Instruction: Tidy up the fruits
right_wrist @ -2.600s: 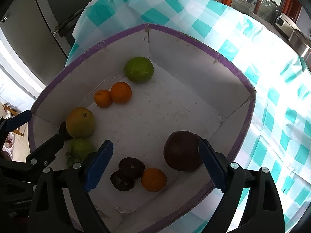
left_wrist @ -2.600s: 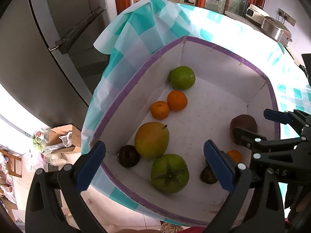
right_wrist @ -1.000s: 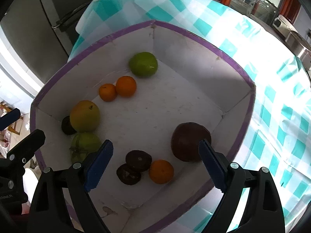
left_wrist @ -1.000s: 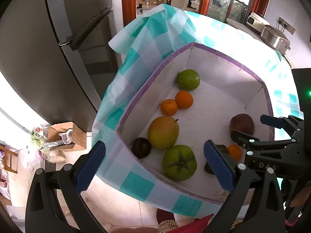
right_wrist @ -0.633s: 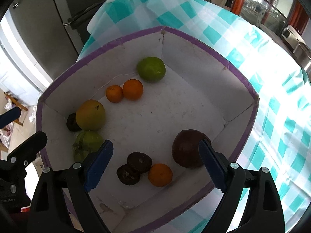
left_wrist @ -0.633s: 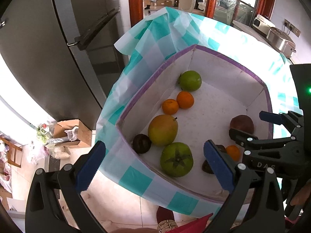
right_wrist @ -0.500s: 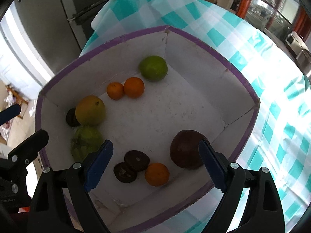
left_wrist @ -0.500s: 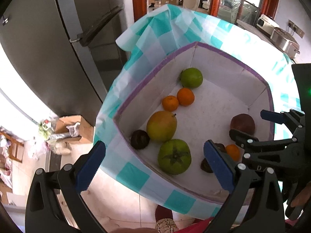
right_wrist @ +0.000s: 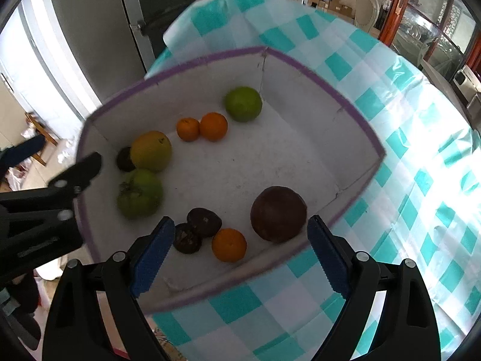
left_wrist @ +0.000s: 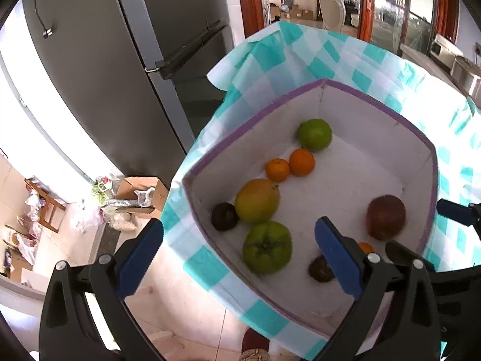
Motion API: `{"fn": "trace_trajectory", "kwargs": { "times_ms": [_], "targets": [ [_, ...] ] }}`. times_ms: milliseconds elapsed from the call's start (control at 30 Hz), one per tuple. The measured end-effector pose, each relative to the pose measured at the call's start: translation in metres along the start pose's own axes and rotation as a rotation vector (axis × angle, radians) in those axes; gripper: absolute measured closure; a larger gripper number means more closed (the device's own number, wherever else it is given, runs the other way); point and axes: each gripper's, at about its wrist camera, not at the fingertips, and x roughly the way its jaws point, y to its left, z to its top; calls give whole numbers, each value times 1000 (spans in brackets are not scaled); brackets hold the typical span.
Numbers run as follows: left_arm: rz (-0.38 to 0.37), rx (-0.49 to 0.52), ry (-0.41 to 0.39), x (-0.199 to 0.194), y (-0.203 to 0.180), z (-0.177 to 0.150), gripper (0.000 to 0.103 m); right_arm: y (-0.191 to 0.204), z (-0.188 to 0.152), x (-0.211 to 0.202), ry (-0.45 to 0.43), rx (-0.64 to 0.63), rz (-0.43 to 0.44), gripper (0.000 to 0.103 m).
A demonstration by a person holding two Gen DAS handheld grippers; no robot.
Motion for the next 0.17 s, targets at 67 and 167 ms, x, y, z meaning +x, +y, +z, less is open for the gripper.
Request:
{"fn": "trace_trajectory", "kwargs": {
  "times_ms": [67, 167],
  "targets": [
    [22, 27, -22, -20, -17, 1, 2, -13, -13, -25, -82, 6, 3, 16],
    [-3, 26, -139, -58, -55, -7, 2, -54, -46, -56, -189, 108, 12, 16]
  ]
}}
